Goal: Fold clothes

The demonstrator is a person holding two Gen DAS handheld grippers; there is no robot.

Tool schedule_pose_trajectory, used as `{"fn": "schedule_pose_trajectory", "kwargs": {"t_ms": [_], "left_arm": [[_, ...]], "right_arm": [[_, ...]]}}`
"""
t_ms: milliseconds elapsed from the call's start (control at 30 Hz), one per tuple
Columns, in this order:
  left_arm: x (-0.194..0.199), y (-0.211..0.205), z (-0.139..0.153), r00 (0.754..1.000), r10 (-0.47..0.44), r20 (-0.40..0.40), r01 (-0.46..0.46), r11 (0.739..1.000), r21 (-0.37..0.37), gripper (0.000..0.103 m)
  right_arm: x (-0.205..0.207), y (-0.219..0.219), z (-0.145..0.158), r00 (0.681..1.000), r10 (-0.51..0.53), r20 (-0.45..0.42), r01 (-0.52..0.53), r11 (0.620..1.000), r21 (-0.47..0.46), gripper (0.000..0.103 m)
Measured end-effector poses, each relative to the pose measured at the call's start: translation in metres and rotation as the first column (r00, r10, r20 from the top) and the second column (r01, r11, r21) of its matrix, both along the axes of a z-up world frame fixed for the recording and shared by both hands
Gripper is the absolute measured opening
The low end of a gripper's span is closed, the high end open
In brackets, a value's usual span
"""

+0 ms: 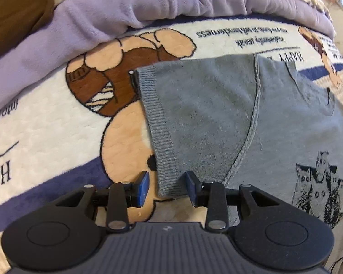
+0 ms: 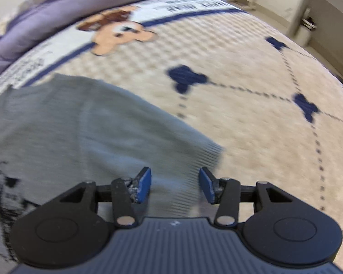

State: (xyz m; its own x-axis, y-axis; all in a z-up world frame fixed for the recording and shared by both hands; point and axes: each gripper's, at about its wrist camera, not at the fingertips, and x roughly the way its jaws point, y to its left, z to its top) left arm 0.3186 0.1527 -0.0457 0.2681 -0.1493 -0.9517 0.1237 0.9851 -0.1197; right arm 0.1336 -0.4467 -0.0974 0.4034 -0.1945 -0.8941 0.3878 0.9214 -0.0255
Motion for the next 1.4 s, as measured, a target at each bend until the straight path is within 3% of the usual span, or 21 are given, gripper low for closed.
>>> {"fn": "schedule_pose_trajectory", "kwargs": {"t_ms": [133,300,400,500,633,733,967,1100,1200,1400], "left_arm": [[-0.006,0.002,0.014,1.000,0.009,0.015,-0.008,0.999,-0.049,0.036],[-0.014,-0.012,0.028,1.000,-0.005,0.031,0.007,0.997,-0.074,0.036],[-0.017,-0.024,0.027,1.000,-0.018,0.020,0.019,0.997,-0.073,0.036],[-0.021,-0.035,0.026,0.999,-0.036,0.010,0.037,0.994,-0.099,0.036],[-0.018,-0.053,0.026,0.996,-0.091,0.012,0.091,0.985,-0.146,0.036],[-0.011,-0.078,0.024,0.994,-0.110,0.022,0.112,0.983,-0.146,0.036],[0.010,-0.143,0.010,0.979,-0.198,0.039,0.202,0.962,-0.184,0.036],[0.041,-0.186,-0.007,0.976,-0.210,0.063,0.219,0.929,-0.299,0.036],[0.053,-0.203,-0.023,0.977,-0.210,0.042,0.211,0.912,-0.353,0.036],[0.070,-0.207,-0.034,0.986,-0.125,0.107,0.158,0.901,-0.404,0.036]], "right_arm": [[-0.011,-0.020,0.001,0.998,-0.064,0.012,0.063,0.997,0.047,0.051],[-0.014,-0.021,-0.005,0.997,-0.072,0.004,0.071,0.988,0.135,0.050],[-0.010,-0.015,-0.001,0.997,-0.071,-0.020,0.072,0.997,0.025,0.044],[-0.007,-0.009,0.006,0.999,-0.039,-0.035,0.035,0.996,-0.087,0.044],[-0.010,-0.002,0.020,1.000,0.002,0.004,-0.002,1.000,0.011,0.045],[0.006,0.031,0.028,0.994,0.105,0.038,-0.108,0.990,0.086,0.045],[0.070,0.135,0.023,0.947,0.295,0.125,-0.307,0.946,0.100,0.042],[0.097,0.177,0.016,0.924,0.339,0.176,-0.356,0.931,0.076,0.039],[0.115,0.192,0.002,0.917,0.357,0.178,-0.373,0.925,0.065,0.031],[0.139,0.174,-0.025,0.919,0.333,0.210,-0.346,0.938,0.027,0.031]]}}
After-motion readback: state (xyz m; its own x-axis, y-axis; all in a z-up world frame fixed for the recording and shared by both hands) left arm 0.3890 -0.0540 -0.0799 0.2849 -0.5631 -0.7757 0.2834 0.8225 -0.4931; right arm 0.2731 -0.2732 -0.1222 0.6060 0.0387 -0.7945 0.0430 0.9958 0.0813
